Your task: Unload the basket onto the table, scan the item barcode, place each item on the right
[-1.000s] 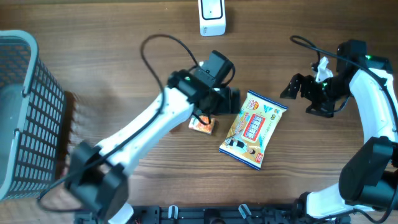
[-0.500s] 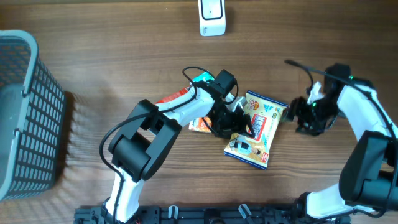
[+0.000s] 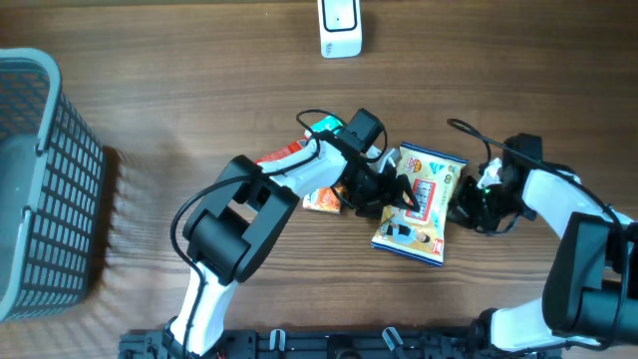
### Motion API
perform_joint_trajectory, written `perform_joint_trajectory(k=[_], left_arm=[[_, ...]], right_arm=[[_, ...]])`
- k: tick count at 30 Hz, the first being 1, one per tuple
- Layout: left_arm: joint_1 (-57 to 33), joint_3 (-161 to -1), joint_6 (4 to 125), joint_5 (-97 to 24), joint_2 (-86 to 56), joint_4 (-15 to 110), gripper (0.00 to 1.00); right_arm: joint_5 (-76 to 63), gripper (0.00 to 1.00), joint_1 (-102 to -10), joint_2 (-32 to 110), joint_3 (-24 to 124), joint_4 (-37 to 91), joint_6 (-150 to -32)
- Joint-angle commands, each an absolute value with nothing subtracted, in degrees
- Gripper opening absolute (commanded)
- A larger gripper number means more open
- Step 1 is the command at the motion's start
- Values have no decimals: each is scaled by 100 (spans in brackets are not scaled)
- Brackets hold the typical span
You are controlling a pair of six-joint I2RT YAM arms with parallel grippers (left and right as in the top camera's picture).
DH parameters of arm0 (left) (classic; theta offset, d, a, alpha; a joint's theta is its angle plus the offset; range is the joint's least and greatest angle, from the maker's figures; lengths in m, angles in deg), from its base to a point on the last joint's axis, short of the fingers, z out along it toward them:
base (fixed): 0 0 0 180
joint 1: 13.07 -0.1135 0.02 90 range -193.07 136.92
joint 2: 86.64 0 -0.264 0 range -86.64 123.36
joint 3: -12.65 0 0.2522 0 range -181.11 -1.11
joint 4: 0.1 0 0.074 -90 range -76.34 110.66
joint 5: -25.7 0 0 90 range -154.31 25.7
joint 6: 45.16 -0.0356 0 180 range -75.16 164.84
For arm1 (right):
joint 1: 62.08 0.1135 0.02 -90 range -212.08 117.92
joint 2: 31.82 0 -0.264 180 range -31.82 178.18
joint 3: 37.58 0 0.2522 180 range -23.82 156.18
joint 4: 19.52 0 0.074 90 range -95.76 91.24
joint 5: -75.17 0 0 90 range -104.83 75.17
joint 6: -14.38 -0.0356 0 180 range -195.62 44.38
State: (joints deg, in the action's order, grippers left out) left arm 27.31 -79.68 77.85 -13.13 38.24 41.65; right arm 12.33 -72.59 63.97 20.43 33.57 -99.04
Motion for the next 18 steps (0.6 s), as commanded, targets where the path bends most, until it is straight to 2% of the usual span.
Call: perform_joint_trajectory(k=[1,4,7,10,13,18], left_arm=[[2884,-7808,7835,-1807,4334,4143,58],[3039,-7808,7835,-1809,4334,4104,46],[3041,-7808,7835,-1809,4334,4110,6],[2840,-7832,7824,-1813,4251,4532,4],[2549,-7839,7805,-2390,3851,5170,4],[2258,-8084,7744,-5133,1971,6700,4]], right_arm=[[1757,6,-6837,6534,1945,3060,-10155],[2127,4,-6614,6534,1947,2876,-10155],[2054,5,-6585,6534,2054,2987,-9808],[778,9,-6677,6534,2806,4087,-9491],[-437,9,-6682,6534,3597,4992,-9513],[-759,15,-6688,6534,4084,5140,-9633]])
